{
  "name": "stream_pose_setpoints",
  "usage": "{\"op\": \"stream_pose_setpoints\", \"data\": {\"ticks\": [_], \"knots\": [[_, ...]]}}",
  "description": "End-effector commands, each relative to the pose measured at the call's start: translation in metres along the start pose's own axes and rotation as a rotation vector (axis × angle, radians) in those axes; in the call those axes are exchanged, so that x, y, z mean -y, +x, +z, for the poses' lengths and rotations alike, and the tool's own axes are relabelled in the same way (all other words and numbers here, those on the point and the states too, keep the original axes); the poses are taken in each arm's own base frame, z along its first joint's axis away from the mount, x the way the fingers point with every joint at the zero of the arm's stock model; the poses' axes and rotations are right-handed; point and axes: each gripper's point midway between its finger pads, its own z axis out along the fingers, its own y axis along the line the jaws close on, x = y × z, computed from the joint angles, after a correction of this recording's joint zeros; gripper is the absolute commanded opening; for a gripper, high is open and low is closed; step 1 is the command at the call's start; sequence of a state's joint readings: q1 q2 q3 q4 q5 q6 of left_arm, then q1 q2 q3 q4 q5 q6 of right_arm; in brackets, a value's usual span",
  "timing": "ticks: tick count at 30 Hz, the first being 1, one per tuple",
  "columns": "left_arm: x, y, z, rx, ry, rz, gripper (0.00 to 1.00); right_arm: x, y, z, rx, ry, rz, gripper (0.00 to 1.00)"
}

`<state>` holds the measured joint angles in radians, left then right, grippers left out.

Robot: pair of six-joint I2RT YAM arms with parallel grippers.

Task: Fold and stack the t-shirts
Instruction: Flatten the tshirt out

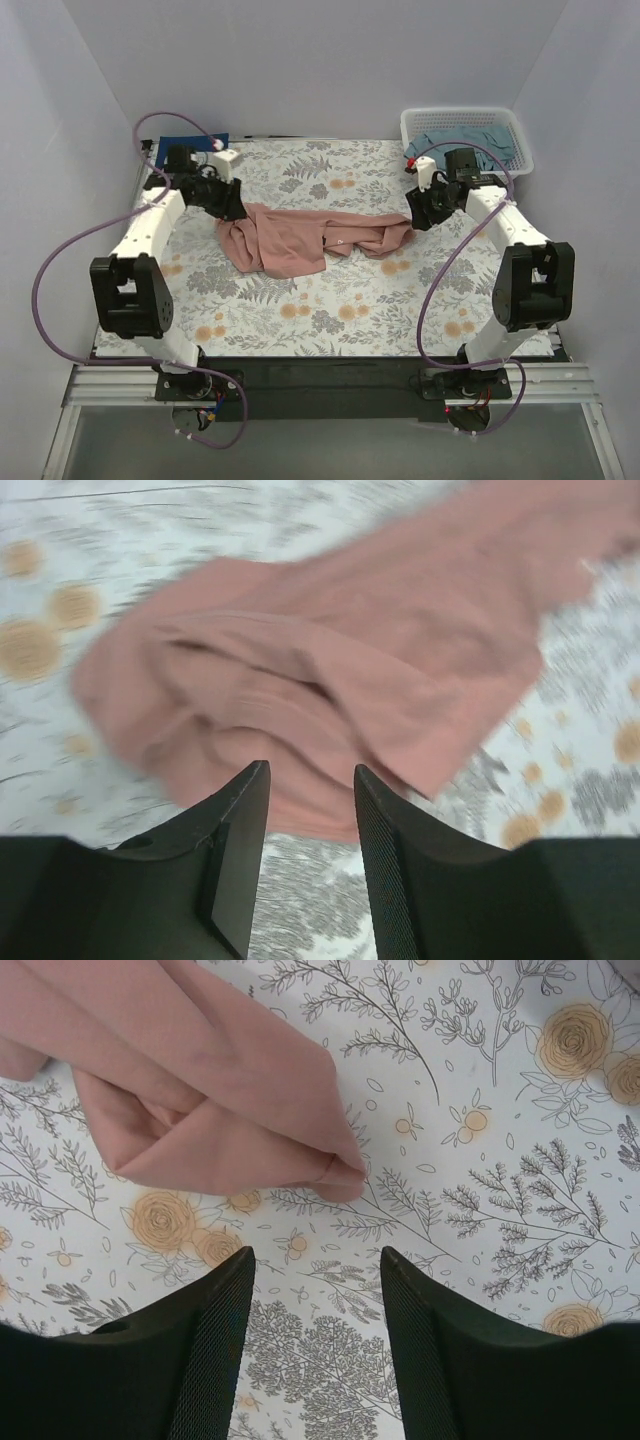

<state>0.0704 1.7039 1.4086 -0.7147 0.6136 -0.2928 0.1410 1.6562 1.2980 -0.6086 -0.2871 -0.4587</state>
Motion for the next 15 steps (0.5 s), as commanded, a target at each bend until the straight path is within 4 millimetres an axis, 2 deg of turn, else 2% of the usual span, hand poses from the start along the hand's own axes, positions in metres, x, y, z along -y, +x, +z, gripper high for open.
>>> {"op": "stream_pose_setpoints", "data": {"ticks": [1,2,5,8,10,15], "knots": [[0.082,0.047,0.006,-0.156,0.180,0.224,0.38,-0.008,0.013,-0.004,-0.017,-0.065,-0.005,0.57],[0.099,0.067,0.012,-0.206,0.204,0.271,0.38,-0.008,0.014,-0.002,-0.020,-0.071,0.002,0.55],[0.120,0.088,0.023,-0.273,0.237,0.324,0.41,0.001,0.020,0.006,-0.038,-0.075,0.025,0.52],[0.132,0.105,0.034,-0.340,0.257,0.360,0.45,0.008,0.023,0.017,-0.059,-0.085,0.037,0.51],[0.132,0.119,0.041,-0.384,0.243,0.394,0.46,0.010,0.023,0.025,-0.059,-0.099,0.033,0.51],[0.135,0.137,0.056,-0.444,0.225,0.461,0.47,0.015,0.024,0.042,-0.057,-0.111,0.022,0.51]]}}
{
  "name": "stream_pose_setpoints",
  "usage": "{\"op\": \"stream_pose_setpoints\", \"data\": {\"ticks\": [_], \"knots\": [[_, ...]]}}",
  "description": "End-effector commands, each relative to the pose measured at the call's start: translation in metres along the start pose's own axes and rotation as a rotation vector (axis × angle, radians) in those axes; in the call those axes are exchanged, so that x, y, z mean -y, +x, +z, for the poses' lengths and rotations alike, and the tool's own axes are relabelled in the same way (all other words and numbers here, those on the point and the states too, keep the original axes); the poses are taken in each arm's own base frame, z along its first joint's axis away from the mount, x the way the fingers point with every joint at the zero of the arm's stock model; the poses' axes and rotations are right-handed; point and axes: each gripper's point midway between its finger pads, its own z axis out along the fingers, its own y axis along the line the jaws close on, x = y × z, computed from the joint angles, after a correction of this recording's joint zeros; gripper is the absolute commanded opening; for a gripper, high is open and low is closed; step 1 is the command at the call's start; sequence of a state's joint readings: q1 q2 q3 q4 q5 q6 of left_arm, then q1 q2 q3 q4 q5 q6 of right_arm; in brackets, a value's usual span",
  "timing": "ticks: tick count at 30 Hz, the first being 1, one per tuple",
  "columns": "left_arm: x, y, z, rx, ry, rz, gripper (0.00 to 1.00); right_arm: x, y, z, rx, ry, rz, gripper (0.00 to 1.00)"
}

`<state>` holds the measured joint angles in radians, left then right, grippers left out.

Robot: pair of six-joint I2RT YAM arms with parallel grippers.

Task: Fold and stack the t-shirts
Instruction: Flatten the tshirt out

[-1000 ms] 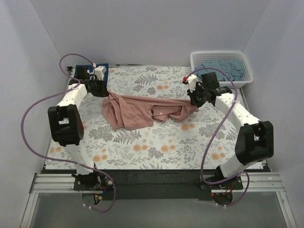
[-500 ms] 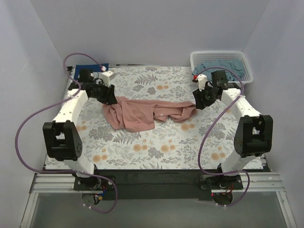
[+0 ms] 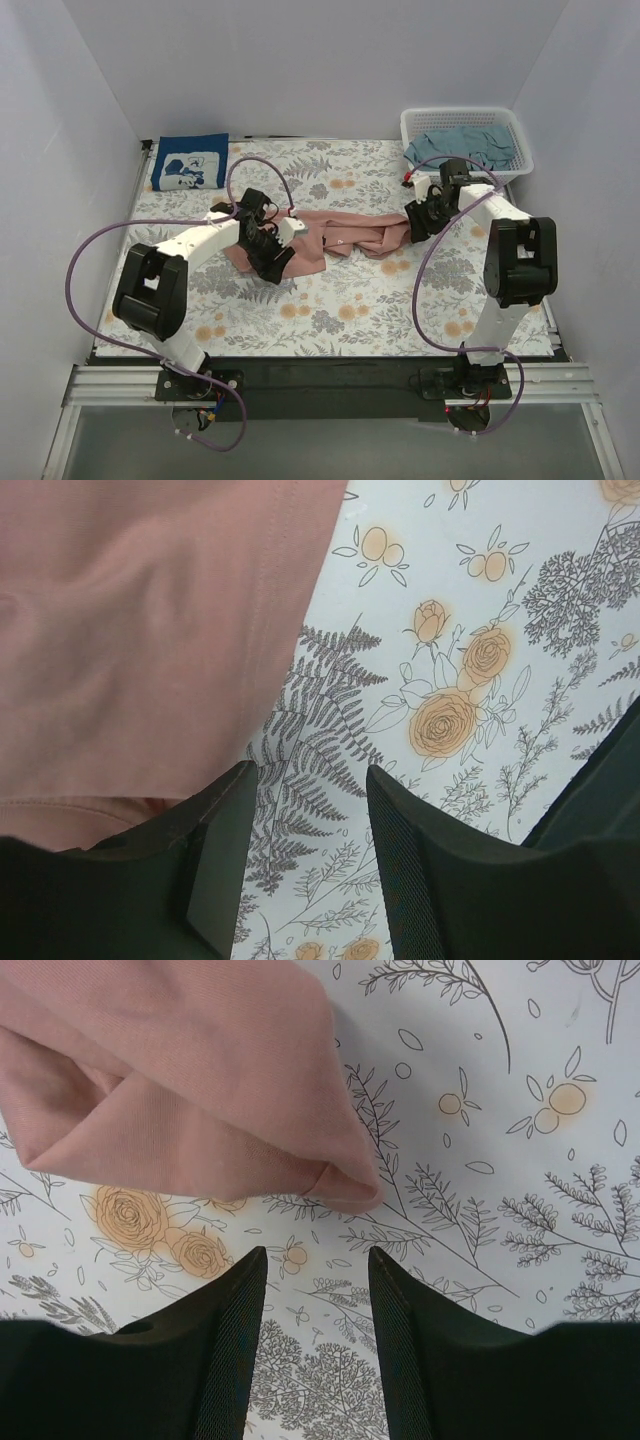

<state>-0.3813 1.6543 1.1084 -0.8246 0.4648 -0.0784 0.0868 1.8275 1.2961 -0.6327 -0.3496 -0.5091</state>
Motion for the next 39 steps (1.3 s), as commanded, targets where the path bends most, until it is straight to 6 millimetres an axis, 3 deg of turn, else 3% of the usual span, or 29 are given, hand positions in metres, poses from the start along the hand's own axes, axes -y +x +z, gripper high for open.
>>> {"op": "stream_pose_setpoints", "data": {"ticks": [1,8,10,11,13,16,19,20,22,23,26,27,28,30,31,32,36,37,38,39], "knots": [[-0.009,-0.003,0.007,-0.023,-0.051,0.062,0.47,0.009,-0.025,-0.002,0.070,0.003,-0.053,0.51],[-0.018,-0.003,0.019,-0.031,-0.076,0.076,0.49,0.013,-0.035,0.012,0.090,-0.023,-0.031,0.48],[-0.019,-0.001,0.023,-0.040,-0.073,0.084,0.49,0.016,-0.037,0.014,0.091,-0.023,-0.027,0.37],[-0.018,0.003,0.026,-0.049,-0.072,0.095,0.49,0.015,-0.036,0.014,0.087,-0.026,-0.028,0.18],[-0.018,0.008,0.030,-0.068,-0.071,0.105,0.49,0.013,-0.033,0.012,0.084,-0.029,-0.029,0.01],[-0.017,0.027,0.035,-0.124,-0.075,0.107,0.42,0.005,-0.029,-0.003,0.093,-0.032,-0.041,0.01],[-0.008,0.050,0.034,-0.170,-0.055,0.125,0.24,0.001,-0.027,-0.026,0.121,0.000,-0.072,0.01],[0.001,0.062,0.035,-0.188,-0.028,0.111,0.13,0.001,-0.031,-0.041,0.146,0.022,-0.098,0.01],[0.012,0.062,0.026,-0.161,-0.011,0.097,0.01,-0.001,-0.025,-0.055,0.134,0.036,-0.114,0.01],[0.022,0.063,0.019,-0.151,0.016,0.076,0.00,-0.002,-0.022,-0.062,0.130,0.042,-0.121,0.01],[0.040,0.034,-0.020,0.035,0.125,-0.002,0.00,-0.004,-0.018,-0.089,0.129,0.086,-0.190,0.01],[0.038,0.024,-0.032,0.084,0.134,-0.021,0.00,-0.007,-0.019,-0.100,0.139,0.106,-0.217,0.01],[0.023,0.003,-0.058,0.198,0.121,-0.059,0.00,-0.006,-0.016,-0.106,0.127,0.126,-0.250,0.01],[0.011,-0.014,-0.092,0.299,0.118,-0.107,0.00,-0.009,-0.009,-0.117,0.108,0.146,-0.305,0.01],[-0.011,-0.029,-0.126,0.386,0.059,-0.123,0.00,-0.007,-0.005,-0.122,0.091,0.167,-0.320,0.01],[-0.003,-0.037,-0.142,0.431,0.110,-0.147,0.00,-0.009,0.001,-0.124,0.073,0.168,-0.332,0.01],[-0.040,-0.050,-0.225,0.631,0.000,-0.276,0.00,-0.017,0.016,-0.139,0.047,0.192,-0.440,0.01],[-0.058,-0.040,-0.250,0.692,-0.070,-0.347,0.00,-0.019,0.018,-0.141,0.045,0.193,-0.457,0.01],[-0.074,-0.042,-0.275,0.755,-0.154,-0.339,0.00,-0.020,0.020,-0.142,0.040,0.191,-0.491,0.01],[-0.083,-0.039,-0.290,0.799,-0.178,-0.439,0.00,-0.023,0.021,-0.146,0.046,0.197,-0.507,0.01]]}}
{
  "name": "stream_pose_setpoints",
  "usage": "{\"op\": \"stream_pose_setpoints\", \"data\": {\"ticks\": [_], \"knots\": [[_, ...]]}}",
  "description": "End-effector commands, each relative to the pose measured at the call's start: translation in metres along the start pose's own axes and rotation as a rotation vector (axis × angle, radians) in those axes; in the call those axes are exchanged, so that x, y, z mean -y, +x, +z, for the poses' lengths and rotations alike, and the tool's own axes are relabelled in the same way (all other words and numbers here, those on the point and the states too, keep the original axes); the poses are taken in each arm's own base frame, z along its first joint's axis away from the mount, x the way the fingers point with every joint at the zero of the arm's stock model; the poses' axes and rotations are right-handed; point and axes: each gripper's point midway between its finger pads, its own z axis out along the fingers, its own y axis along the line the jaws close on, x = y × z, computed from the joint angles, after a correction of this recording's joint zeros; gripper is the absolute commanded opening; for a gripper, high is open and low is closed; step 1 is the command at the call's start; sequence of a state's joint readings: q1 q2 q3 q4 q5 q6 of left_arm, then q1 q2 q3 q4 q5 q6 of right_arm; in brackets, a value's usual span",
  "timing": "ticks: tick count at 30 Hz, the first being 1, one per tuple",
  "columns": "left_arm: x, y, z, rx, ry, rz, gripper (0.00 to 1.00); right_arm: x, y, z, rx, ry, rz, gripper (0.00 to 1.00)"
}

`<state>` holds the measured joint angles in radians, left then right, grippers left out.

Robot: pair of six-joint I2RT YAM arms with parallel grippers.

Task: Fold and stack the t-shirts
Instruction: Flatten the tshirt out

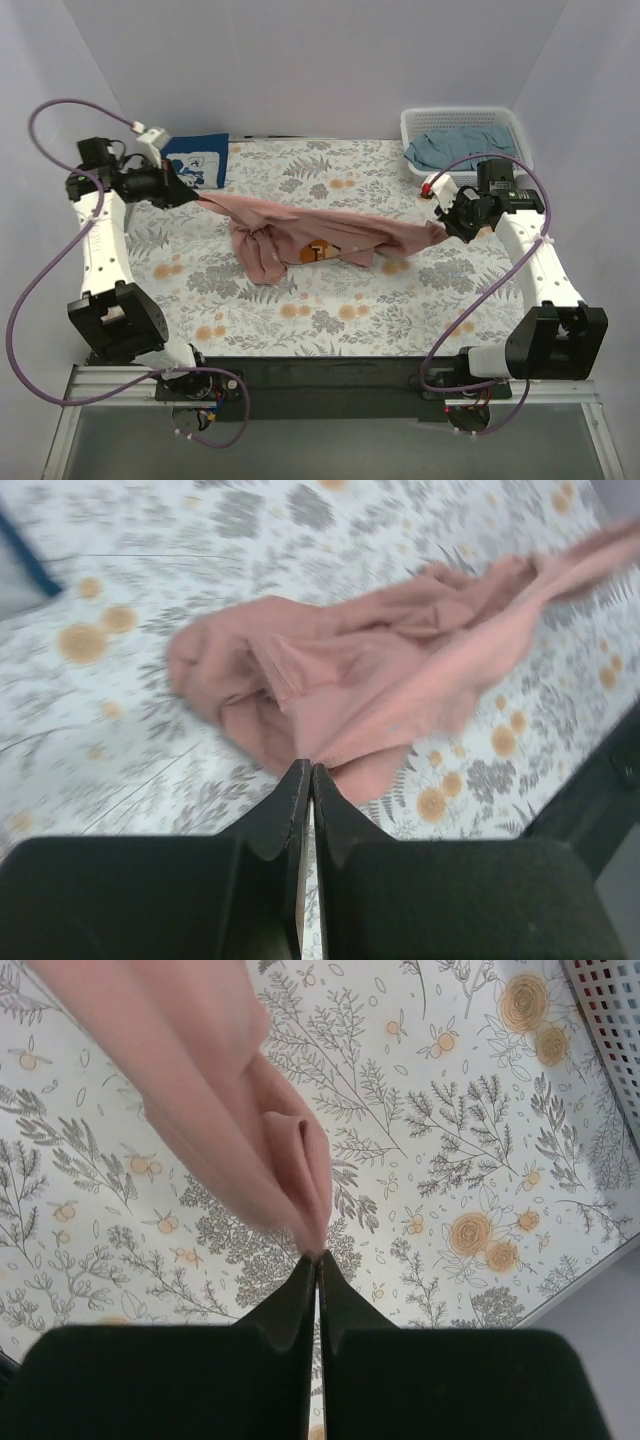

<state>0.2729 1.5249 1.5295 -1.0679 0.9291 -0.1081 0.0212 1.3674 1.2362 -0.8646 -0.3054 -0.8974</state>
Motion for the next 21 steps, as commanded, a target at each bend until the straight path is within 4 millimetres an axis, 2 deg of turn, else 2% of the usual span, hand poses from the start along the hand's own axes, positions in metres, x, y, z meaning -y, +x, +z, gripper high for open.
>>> {"op": "stream_pose_setpoints", "data": {"ticks": [1,3,4,6,7,9,10,12,13,18,21], "knots": [[-0.014,-0.044,-0.068,0.225,-0.118,-0.171,0.00,-0.009,0.014,-0.014,-0.041,0.003,-0.122,0.01],[-0.026,-0.055,-0.084,0.268,-0.170,-0.182,0.00,-0.015,0.013,-0.014,-0.028,-0.016,-0.135,0.01],[-0.029,-0.055,-0.086,0.266,-0.181,-0.181,0.00,-0.022,0.009,-0.014,-0.004,-0.052,-0.132,0.01],[-0.029,-0.046,-0.083,0.242,-0.183,-0.199,0.00,-0.038,0.001,-0.012,0.022,-0.114,-0.142,0.01],[-0.029,-0.042,-0.083,0.230,-0.188,-0.184,0.00,-0.052,-0.003,-0.012,0.040,-0.170,-0.138,0.01],[-0.028,-0.029,-0.079,0.199,-0.187,-0.198,0.00,-0.074,-0.009,-0.006,0.047,-0.237,-0.153,0.12],[-0.032,-0.020,-0.077,0.175,-0.203,-0.202,0.00,-0.082,-0.010,-0.003,0.044,-0.260,-0.158,0.13],[-0.035,-0.011,-0.076,0.160,-0.235,-0.203,0.00,-0.095,-0.006,0.003,0.035,-0.303,-0.154,0.01],[-0.041,-0.004,-0.075,0.146,-0.265,-0.215,0.00,-0.100,-0.006,0.005,0.041,-0.328,-0.145,0.01],[-0.058,-0.002,-0.072,0.148,-0.307,-0.248,0.00,-0.117,0.008,0.019,0.008,-0.401,-0.119,0.01],[-0.062,-0.001,-0.066,0.149,-0.275,-0.277,0.00,-0.107,0.004,0.030,-0.013,-0.379,-0.064,0.03]]}}
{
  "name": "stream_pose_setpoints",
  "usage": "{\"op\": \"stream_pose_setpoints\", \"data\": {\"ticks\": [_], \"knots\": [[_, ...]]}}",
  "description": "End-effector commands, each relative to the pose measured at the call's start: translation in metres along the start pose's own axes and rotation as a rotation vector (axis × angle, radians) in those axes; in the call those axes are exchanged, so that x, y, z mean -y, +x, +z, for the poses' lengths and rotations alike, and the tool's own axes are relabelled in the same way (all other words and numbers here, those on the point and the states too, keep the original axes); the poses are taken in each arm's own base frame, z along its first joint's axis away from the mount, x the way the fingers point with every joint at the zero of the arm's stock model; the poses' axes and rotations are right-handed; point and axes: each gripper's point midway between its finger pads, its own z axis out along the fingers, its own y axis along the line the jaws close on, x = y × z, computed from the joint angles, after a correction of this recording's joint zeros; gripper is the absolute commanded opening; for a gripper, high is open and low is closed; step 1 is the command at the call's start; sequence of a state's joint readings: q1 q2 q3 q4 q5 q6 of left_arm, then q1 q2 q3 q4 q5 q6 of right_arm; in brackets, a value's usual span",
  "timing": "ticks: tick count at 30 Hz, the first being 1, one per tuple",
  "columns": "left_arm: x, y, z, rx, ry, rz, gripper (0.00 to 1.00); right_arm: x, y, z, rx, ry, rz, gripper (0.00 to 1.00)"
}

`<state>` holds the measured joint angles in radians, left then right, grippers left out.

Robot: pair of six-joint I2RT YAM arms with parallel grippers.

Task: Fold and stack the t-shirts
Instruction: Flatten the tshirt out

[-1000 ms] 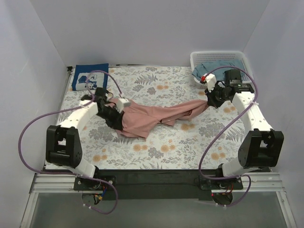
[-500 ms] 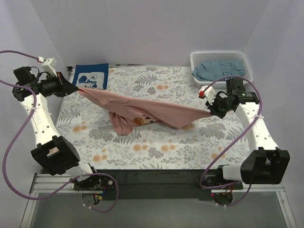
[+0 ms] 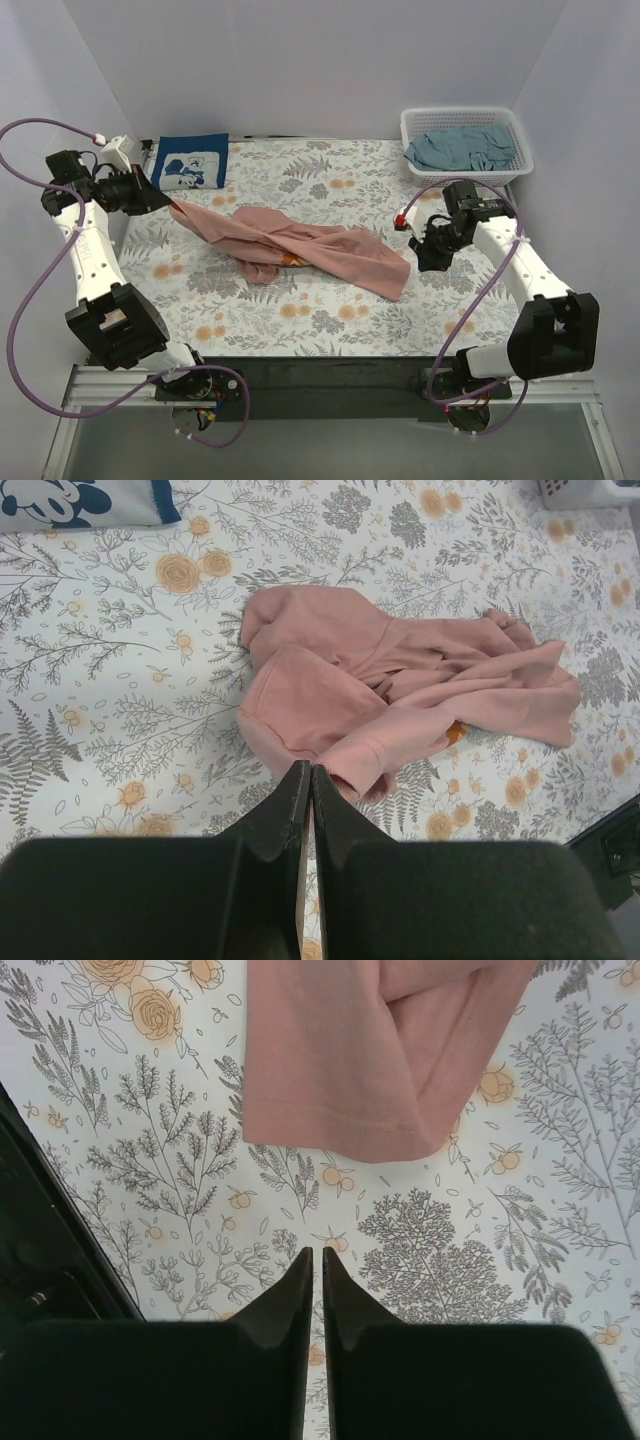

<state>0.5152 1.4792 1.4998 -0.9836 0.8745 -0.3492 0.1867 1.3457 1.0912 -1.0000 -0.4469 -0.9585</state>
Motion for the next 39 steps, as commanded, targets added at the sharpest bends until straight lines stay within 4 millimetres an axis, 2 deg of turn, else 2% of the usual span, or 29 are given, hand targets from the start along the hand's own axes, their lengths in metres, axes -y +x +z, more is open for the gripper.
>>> {"op": "stream_pose_setpoints", "data": {"ticks": [1,5,9,13,16,20,26,27,28,30,31,34,35,36,39], "knots": [[-0.004,-0.004,0.004,0.011,0.001,-0.010,0.00,0.003,-0.010,0.008,0.029,-0.026,0.037,0.14],[-0.001,0.002,0.009,-0.005,0.018,-0.010,0.00,-0.007,-0.025,0.017,0.066,-0.034,0.039,0.34],[0.000,0.012,0.013,-0.024,0.013,-0.008,0.00,-0.035,-0.028,0.050,0.024,-0.020,-0.011,0.35],[0.000,0.015,0.014,-0.030,0.012,-0.007,0.00,-0.039,-0.026,0.075,-0.034,0.014,-0.029,0.36],[-0.001,0.012,0.013,-0.027,0.004,0.003,0.00,-0.041,-0.020,0.092,-0.089,0.017,-0.033,0.46],[-0.003,0.009,0.013,-0.022,0.001,0.007,0.00,-0.033,-0.004,0.112,-0.151,0.058,-0.041,0.47],[-0.009,0.009,0.014,-0.022,-0.028,0.014,0.00,-0.043,0.021,0.127,-0.222,0.025,-0.036,0.45],[-0.011,0.012,0.014,-0.029,-0.039,0.010,0.00,-0.044,0.024,0.129,-0.233,0.027,-0.044,0.43],[-0.013,0.013,0.015,-0.033,-0.046,0.009,0.00,-0.043,0.032,0.130,-0.253,0.044,-0.047,0.30],[-0.015,0.015,0.015,-0.040,-0.055,0.015,0.00,-0.038,0.034,0.127,-0.267,0.073,-0.052,0.07],[-0.015,0.013,0.014,-0.037,-0.056,0.031,0.00,-0.032,0.031,0.123,-0.272,0.104,-0.058,0.01],[-0.018,0.000,0.006,-0.005,-0.114,0.056,0.00,-0.017,0.003,0.100,-0.210,0.191,-0.091,0.01],[-0.015,-0.007,0.002,0.014,-0.123,0.074,0.00,-0.007,-0.026,0.081,-0.141,0.248,-0.112,0.01],[-0.015,-0.013,-0.002,0.030,-0.134,0.088,0.00,0.000,-0.040,0.069,-0.104,0.278,-0.123,0.01],[-0.007,-0.049,-0.020,0.136,-0.192,0.154,0.00,0.035,-0.084,0.015,-0.038,0.379,-0.110,0.01]]}}
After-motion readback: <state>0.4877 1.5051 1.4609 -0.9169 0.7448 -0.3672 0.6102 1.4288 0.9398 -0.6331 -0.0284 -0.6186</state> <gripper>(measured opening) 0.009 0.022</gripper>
